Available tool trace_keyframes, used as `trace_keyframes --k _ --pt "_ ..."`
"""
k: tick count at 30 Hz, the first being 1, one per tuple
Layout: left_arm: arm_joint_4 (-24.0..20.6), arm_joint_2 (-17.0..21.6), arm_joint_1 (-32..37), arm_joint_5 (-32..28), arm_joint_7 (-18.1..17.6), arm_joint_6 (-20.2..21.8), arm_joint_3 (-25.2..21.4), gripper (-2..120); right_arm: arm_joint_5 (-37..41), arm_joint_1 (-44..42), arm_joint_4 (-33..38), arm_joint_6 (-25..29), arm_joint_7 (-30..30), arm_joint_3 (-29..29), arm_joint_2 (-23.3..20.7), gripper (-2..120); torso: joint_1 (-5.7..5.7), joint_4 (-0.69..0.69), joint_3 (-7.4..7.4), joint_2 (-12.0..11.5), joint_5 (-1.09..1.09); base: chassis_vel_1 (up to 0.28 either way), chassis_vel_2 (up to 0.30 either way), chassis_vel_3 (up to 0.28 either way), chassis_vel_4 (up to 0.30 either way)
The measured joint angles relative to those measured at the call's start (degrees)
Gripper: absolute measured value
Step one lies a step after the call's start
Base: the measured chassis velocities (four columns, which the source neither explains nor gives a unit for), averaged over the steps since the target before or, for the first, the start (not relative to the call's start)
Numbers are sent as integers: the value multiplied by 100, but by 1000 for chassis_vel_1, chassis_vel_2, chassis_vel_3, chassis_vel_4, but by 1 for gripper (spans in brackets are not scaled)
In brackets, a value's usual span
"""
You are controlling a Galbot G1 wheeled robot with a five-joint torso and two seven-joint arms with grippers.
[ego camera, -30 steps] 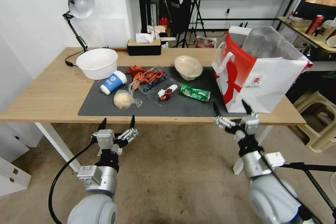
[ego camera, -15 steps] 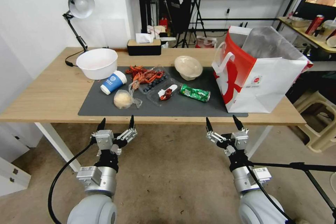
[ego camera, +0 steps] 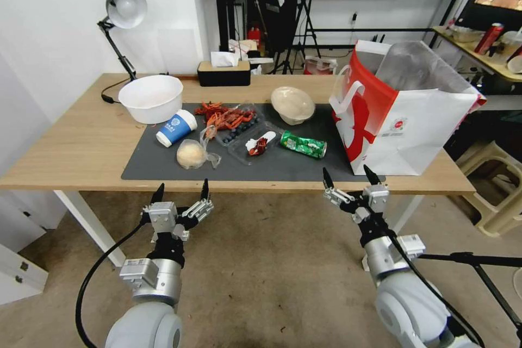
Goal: Pick up the trash from the table and place it into the takeout bag.
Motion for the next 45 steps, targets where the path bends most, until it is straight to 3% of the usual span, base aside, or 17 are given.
trace_keyframes --k 14,19,28,36,45 --pt "-2 0 12 17 5 -27 11 100 617 1497 -454 -1378 -695 -196 -655 100 0 0 0 0 0 0 0 0 0" --pt "3 0 14 26 10 -33 10 100 685 2444 -829 -2407 -1219 -560 -860 100 1 0 1 0 1 0 0 0 0" --pt "20 0 27 34 12 -75 -1 100 565 3616 -1489 -3288 -1644 -1135 -968 100 1 0 1 0 0 0 0 0 0" --pt "37 0 23 37 11 -90 -7 100 355 4245 -2038 -3655 -2260 -1443 -921 100 1 0 0 0 0 0 0 0 0" --pt "45 0 19 38 9 -96 -7 100 259 4384 -2334 -3774 -2437 -1598 -794 100 1 0 0 0 0 0 0 0 0"
